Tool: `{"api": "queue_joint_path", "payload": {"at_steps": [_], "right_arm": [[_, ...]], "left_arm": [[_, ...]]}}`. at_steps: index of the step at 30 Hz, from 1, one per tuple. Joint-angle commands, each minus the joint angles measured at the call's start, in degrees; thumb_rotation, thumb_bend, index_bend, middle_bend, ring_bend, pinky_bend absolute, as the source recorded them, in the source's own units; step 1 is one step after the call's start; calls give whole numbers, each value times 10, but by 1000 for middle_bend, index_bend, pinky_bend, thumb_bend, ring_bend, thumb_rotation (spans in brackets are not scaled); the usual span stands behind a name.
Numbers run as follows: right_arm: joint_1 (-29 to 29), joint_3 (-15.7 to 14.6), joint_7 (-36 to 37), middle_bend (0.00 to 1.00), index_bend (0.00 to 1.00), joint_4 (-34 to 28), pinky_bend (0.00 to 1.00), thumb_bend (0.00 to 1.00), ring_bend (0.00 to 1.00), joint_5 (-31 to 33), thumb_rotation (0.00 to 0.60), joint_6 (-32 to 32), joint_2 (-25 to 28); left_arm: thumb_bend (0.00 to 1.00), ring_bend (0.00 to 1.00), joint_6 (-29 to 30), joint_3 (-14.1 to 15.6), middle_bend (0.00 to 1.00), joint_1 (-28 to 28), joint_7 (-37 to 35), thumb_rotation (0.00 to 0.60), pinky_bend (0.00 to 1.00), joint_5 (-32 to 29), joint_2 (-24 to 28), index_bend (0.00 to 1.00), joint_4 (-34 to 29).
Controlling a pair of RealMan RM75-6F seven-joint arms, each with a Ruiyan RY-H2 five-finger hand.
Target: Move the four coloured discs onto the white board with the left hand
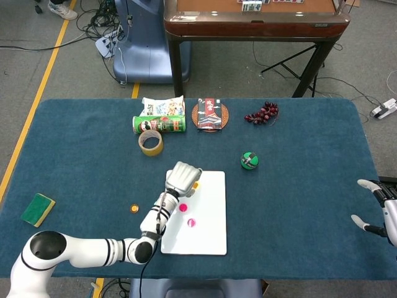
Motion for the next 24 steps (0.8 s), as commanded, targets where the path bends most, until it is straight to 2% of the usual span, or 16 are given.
{"api": "queue_joint_path", "payload": {"at_steps": [1,13,19,24], "right_arm": [[0,0,1,275,248,0,479,0,286,0,600,0,0],[-2,1,7,275,248,2,479,0,286,1,600,2,1],[-2,1,8,275,248,4,479,0,286,1,600,1,2],[0,1,2,276,248,2,479,0,286,1,600,-1,1]], "left_arm": [[267,1000,-1,-1,1000,-5,-2,600,1000,2,-7,565,7],[266,1000,2,2,1000,-11,-1,600,1000,6,-20,368,25],[266,1000,28,15,1000,15,-4,600,1000,10,15,373,-16],[267,1000,53,29,1000,54,-17,600,1000,-4,68,432,-86]]}}
